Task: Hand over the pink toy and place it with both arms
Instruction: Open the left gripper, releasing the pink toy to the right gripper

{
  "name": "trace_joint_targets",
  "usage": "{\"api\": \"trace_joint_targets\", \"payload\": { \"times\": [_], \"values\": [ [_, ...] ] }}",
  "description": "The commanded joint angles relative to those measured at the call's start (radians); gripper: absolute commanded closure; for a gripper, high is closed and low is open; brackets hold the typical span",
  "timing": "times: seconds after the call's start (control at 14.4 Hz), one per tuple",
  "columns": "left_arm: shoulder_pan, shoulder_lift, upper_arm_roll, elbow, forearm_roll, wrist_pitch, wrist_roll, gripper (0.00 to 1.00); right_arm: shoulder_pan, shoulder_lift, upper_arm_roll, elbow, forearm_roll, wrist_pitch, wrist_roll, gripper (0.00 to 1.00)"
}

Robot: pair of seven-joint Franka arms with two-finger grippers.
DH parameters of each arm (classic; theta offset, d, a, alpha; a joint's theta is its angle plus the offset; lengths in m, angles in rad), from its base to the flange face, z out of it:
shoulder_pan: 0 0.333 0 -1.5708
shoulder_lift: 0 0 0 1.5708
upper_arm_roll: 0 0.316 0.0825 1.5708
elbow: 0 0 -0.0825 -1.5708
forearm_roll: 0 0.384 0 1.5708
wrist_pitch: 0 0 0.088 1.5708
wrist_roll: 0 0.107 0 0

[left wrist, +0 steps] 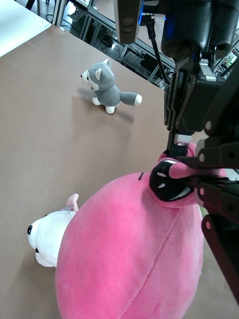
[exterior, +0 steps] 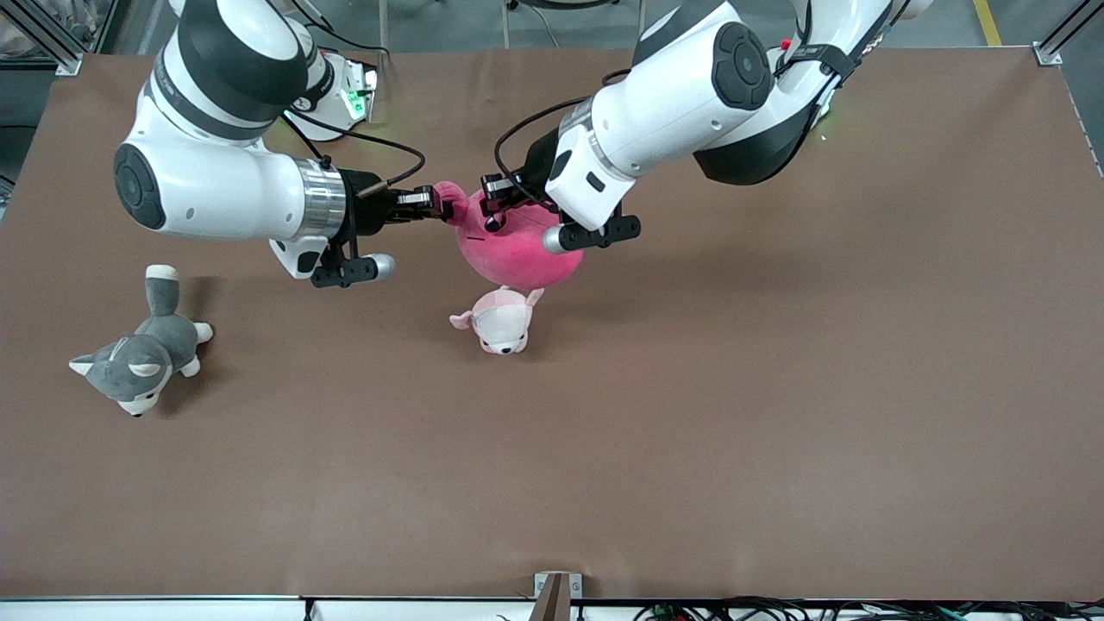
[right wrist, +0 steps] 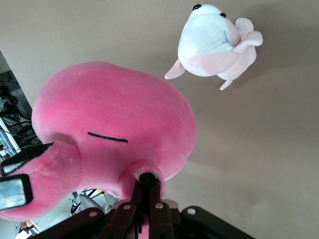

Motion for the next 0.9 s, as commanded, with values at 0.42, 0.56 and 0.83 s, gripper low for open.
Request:
{"api": "trace_joint_targets", "payload": {
  "times": [0.42, 0.56, 0.83],
  "values": [
    [0.005, 0.004, -0.003, 0.032, -0.008, 0.008, -0.019, 0.00, -0.020, -0.013, -0.020, 0.026, 0.011, -0.095, 0.001, 1.00],
    [0.025, -0.006, -0.001, 0.032, 0.001, 0.000, -0.018, 0.00, -0.046, -0.016, -0.020, 0.035, 0.008, -0.123, -0.002, 1.00],
    [0.103, -0.023, 0.008, 0.022, 0.056, -0.029, -0.018, 0.00, -0.144, -0.016, -0.023, 0.054, 0.001, -0.148, -0.060, 1.00]
  ]
}}
